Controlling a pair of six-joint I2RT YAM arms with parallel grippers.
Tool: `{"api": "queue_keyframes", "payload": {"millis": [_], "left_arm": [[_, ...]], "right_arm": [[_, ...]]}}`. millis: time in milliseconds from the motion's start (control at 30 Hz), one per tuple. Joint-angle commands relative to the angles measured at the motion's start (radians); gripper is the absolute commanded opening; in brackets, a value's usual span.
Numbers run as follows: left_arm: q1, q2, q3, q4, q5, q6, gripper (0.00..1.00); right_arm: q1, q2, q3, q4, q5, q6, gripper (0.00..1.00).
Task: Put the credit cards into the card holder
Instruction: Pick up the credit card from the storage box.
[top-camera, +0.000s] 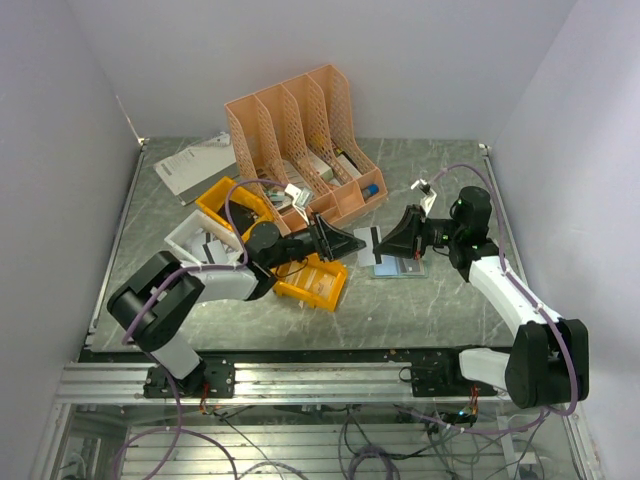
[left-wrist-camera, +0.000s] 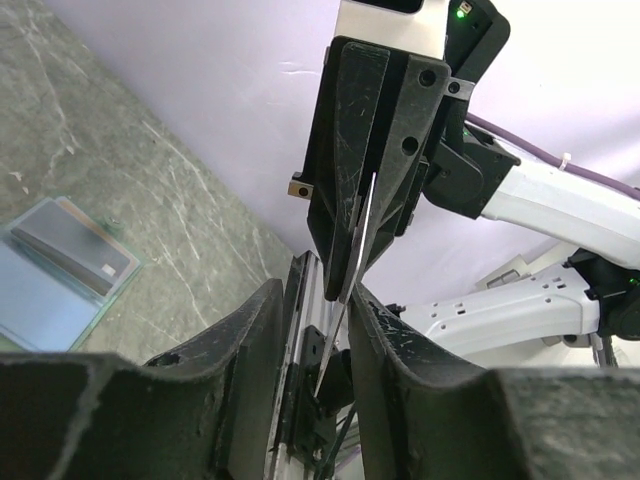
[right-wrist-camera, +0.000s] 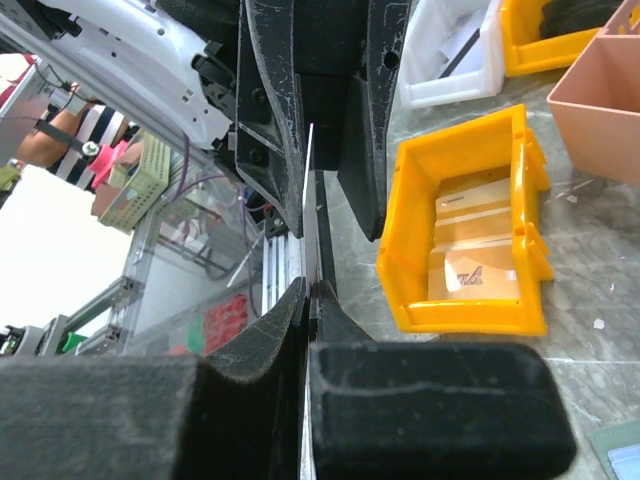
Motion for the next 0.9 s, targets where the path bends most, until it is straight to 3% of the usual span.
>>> {"api": "queue_keyframes", "payload": {"millis": [0, 233, 533, 600, 667, 767, 800, 867], "left_arm": [[0.007, -0.046, 0.056, -0.073, 0.063, 0.085, 0.44], [0.040, -0.070, 0.075, -0.086, 0.168, 0.072, 0.44], [0.043, -0.091, 0.128, -0.238, 0.216, 0.137, 0.33], [0.043, -0.085, 0.138, -0.243, 0.223, 0.133, 0.25], [0.043, -0.076, 0.152, -0.252, 0.233, 0.133, 0.09], [0.051, -0.080, 0.145, -0.254, 0.226, 0.130, 0.07], [0.056, -0.089, 0.138, -0.251, 0.221, 0.130, 0.07], [0.069, -0.105, 0.119, -0.249, 0.206, 0.127, 0.07]], "right_arm": [[0.005, 0.005, 0.010, 0.015, -0.052, -0.009, 0.00], [0.004, 0.002, 0.014, -0.016, -0.067, -0.063, 0.00], [0.004, 0.005, 0.011, -0.016, -0.072, -0.073, 0.00], [0.005, 0.003, 0.009, -0.016, -0.073, -0.078, 0.00], [0.005, 0.001, 0.009, -0.024, -0.071, -0.090, 0.00], [0.003, -0.004, 0.014, -0.053, -0.064, -0.130, 0.00], [0.000, -0.005, 0.018, -0.093, -0.052, -0.160, 0.13], [-0.019, -0.014, 0.047, -0.234, -0.007, -0.300, 0.50]]}}
